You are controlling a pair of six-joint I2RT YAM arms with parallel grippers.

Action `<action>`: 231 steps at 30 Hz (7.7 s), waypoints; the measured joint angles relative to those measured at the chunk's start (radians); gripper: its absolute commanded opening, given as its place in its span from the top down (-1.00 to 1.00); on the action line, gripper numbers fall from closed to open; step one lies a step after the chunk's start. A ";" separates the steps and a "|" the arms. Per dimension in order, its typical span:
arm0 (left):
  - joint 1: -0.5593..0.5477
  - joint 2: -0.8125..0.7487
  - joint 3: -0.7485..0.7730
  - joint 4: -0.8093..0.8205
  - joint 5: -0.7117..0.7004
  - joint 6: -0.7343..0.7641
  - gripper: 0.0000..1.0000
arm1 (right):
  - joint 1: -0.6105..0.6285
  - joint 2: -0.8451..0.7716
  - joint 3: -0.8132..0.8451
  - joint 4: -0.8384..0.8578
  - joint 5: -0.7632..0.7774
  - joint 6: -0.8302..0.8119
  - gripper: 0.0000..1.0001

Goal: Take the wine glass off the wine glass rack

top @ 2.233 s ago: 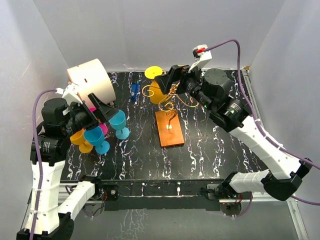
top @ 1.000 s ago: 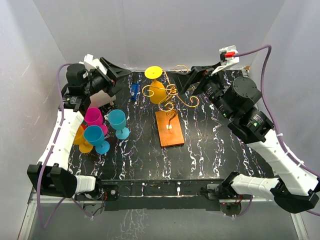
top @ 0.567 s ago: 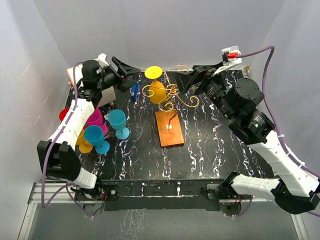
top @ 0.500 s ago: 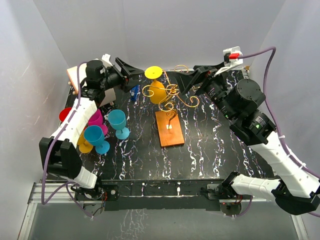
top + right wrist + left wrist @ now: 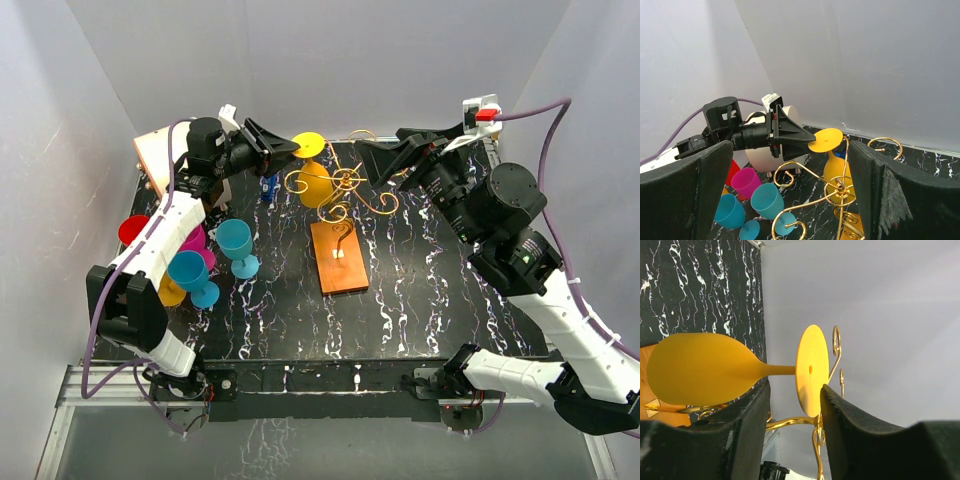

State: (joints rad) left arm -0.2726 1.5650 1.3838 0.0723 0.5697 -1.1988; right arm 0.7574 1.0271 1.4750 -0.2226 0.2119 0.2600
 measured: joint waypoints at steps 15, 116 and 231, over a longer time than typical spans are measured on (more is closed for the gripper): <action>-0.005 0.000 0.011 0.011 -0.019 -0.016 0.58 | 0.000 0.000 0.000 0.007 0.000 0.002 -0.97; -0.076 0.129 0.168 0.061 -0.018 -0.147 1.00 | 0.000 -0.038 -0.001 0.016 0.000 0.009 -0.97; 0.007 -0.876 -0.044 -0.214 -0.174 0.030 -0.97 | -0.004 -0.049 -0.360 0.820 -0.497 0.769 1.00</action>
State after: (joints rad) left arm -0.2657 0.6891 1.3399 -0.1421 0.3962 -1.1690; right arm 0.7532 0.9779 1.1145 0.5976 -0.2855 1.0290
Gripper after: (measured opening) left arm 0.984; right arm 0.023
